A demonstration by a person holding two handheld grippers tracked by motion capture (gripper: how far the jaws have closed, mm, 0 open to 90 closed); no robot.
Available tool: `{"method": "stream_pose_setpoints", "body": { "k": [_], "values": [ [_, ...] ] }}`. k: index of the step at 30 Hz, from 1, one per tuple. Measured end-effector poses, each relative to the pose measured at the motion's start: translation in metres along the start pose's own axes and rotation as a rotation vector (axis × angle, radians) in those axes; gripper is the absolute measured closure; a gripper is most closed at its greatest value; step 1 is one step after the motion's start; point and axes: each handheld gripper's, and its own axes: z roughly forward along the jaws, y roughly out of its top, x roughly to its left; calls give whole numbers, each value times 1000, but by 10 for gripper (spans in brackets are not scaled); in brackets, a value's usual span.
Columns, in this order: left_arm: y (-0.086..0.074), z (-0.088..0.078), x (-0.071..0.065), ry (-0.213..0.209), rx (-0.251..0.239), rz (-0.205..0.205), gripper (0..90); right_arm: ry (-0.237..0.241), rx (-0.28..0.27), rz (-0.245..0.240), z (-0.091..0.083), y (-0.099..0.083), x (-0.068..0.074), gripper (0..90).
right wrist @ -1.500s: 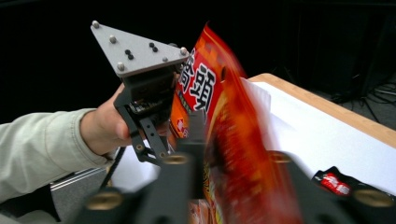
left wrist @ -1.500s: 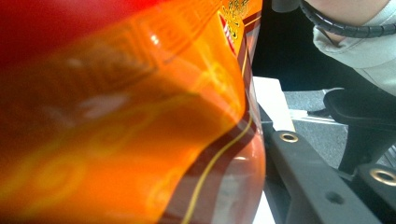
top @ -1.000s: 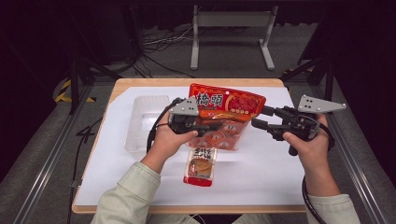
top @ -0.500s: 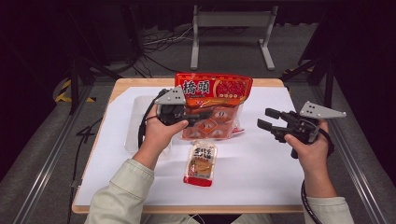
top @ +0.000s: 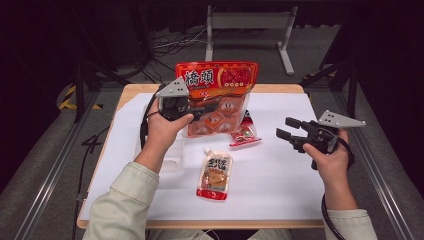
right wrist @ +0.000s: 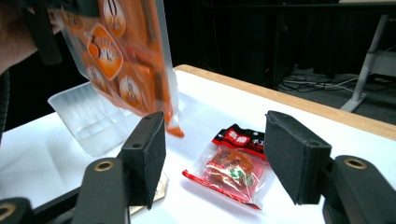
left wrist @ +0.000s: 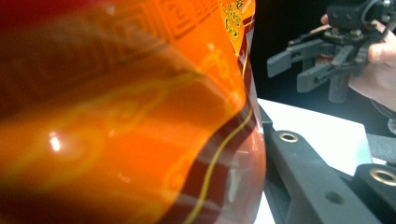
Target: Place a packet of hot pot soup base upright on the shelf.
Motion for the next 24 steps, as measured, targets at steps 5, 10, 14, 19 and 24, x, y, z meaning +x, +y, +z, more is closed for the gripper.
{"method": "stream_pose_setpoints", "body": {
  "k": [5,10,14,19,24],
  "values": [
    [1,-7,11,55,17,-2,711,-6,12,10,2,-4,-4,400],
    [-2,-18,25,105,1,-31,711,-13,29,15,5,-9,-8,405],
    [-4,-26,34,145,-2,-52,711,-15,33,17,5,-10,-10,406],
    [-7,-35,44,192,-4,-74,711,-29,34,19,3,-11,-12,406],
    [-10,-41,52,227,-10,-83,711,-47,47,11,4,-13,-13,404]
  ]
}}
